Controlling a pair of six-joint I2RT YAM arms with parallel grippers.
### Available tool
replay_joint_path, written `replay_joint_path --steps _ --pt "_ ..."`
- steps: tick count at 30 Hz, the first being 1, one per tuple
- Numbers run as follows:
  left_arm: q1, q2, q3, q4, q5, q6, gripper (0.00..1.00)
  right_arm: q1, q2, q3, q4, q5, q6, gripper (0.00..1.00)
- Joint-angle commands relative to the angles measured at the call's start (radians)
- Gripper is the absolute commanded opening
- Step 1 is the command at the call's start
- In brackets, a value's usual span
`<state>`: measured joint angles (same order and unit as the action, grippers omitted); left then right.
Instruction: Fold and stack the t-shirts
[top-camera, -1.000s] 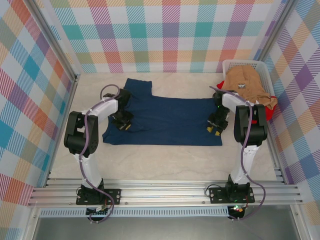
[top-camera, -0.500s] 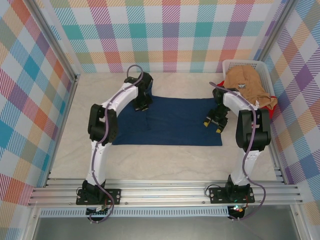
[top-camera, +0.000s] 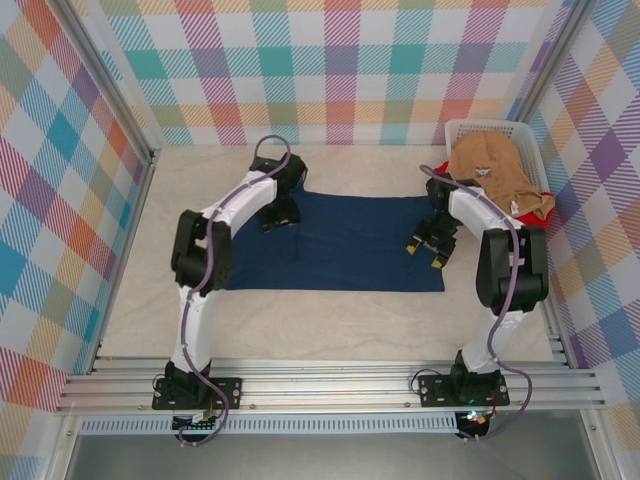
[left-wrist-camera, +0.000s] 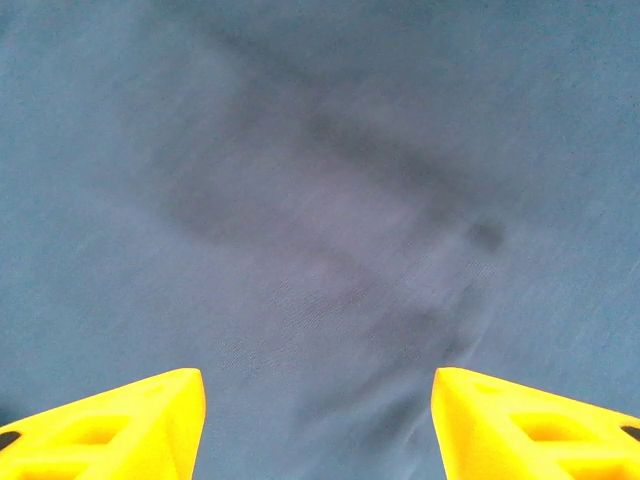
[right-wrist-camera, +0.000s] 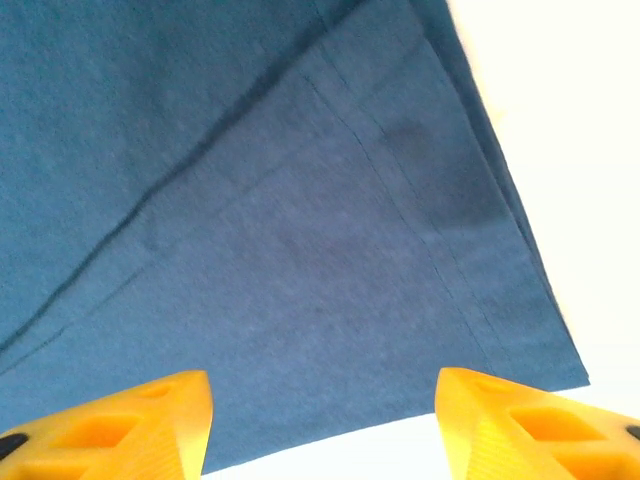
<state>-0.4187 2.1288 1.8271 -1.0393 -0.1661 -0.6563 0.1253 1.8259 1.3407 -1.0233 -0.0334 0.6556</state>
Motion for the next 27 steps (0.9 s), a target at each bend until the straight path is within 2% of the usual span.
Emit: replay_joint_path --steps 1,3,5,12,14,17,19,23,27 --pt "0.053 -0.218 -0.225 0.024 0.069 -0.185 0.58 0.002 -0.055 -0.043 0.02 0.004 0.055 0.55" --pt "0.092 -0.294 -0.405 0.118 0.179 -0.283 0.54 0.002 -0.05 -0.063 0.044 -0.026 0.076 0.52" --pt "0.127 -0.311 -0.515 0.183 0.222 -0.337 0.5 0.002 -0.028 -0.073 0.055 -0.048 0.096 0.48" --pt "0.308 -0.258 -0.61 0.242 0.041 -0.248 0.42 -0.012 0.077 -0.092 0.052 0.002 0.111 0.45" --pt "0.347 -0.228 -0.607 0.239 0.046 -0.22 0.42 -0.012 0.11 -0.072 0.034 -0.003 0.089 0.45" --pt "0.354 -0.204 -0.62 0.199 0.053 -0.213 0.41 0.008 0.142 -0.04 -0.02 0.011 0.063 0.42" --pt "0.354 -0.243 -0.679 0.172 0.039 -0.265 0.4 0.034 0.12 -0.053 -0.038 0.04 0.061 0.42" --pt "0.347 -0.419 -0.859 0.15 0.032 -0.407 0.36 0.092 0.061 -0.126 -0.095 0.073 0.099 0.43" --pt "0.316 -0.541 -0.962 0.101 0.044 -0.446 0.36 0.109 -0.024 -0.255 -0.104 0.048 0.155 0.43"
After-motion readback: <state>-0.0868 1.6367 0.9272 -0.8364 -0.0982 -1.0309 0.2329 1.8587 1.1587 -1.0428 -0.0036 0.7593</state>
